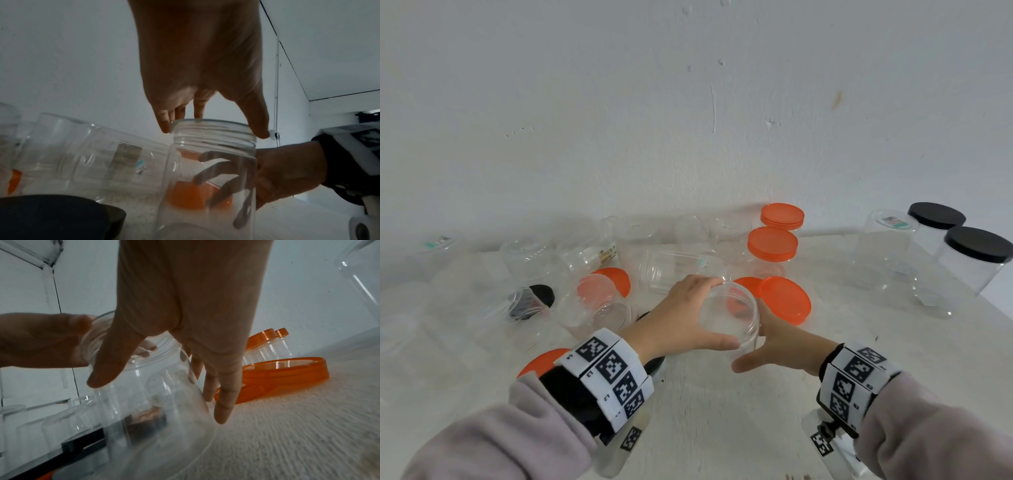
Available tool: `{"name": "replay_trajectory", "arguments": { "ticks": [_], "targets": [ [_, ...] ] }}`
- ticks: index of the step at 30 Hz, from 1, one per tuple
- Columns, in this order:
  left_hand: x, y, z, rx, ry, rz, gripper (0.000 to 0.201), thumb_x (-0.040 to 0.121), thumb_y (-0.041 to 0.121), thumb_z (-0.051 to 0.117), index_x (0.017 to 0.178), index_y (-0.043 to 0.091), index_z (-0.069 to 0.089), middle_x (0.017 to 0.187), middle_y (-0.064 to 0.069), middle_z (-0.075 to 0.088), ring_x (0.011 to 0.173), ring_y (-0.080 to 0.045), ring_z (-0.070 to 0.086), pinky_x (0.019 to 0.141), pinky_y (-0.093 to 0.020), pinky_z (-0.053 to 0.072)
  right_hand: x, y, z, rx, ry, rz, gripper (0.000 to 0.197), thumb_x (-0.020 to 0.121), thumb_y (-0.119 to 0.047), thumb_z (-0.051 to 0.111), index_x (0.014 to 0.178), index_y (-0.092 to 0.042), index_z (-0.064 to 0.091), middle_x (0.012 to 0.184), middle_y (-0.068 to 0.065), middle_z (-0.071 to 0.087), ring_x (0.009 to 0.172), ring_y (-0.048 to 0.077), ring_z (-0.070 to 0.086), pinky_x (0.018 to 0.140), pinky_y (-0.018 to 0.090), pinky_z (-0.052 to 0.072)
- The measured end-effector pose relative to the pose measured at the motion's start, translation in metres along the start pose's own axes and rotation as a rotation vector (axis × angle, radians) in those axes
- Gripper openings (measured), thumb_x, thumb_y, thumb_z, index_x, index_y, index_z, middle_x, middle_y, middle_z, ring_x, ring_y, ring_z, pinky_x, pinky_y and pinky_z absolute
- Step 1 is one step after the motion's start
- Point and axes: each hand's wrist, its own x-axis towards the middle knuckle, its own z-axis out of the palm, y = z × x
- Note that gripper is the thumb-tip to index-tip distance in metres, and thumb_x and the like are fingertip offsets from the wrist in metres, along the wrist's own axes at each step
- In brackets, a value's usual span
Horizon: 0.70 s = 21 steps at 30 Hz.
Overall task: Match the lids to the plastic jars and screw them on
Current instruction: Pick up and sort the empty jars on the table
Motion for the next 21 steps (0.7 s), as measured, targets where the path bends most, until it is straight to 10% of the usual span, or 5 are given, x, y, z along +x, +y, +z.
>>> {"name": "replay_trajectory", "arguments": {
  "ticks": [15,21],
  "targets": [
    [-0.003,-0.016,0.015,-0.210,-0.022,-0.070,0.134,0.052,0.070,0.078,0.146,0.045,-0.013,0.154,0.020,0.011,0.142,-0.004,0.014,0.113,-0.028,0.020,-0.001,-0.009,-0.016,-0.101,-0.077,0.039,0.121,0.051,-0.039,0.092,0.143,-0.045,0.013,0.134,-0.021,0.040,0.131,0.010,0.036,0.108,0.032,0.035],
    [-0.012,-0.032,0.026,-0.522,-0.083,-0.177,0.134,0.059,0.037,0.088,0.150,0.035,-0.011,0.152,0.014,0.025,0.140,-0.009,0.028,0.115,-0.033,0.028,0.002,-0.053,-0.032,-0.397,-0.095,-0.022,0.125,0.050,-0.054,0.086,0.145,-0.050,0.005,0.152,-0.023,0.016,0.136,0.008,0.024,0.111,0.033,0.030]
  ]
}}
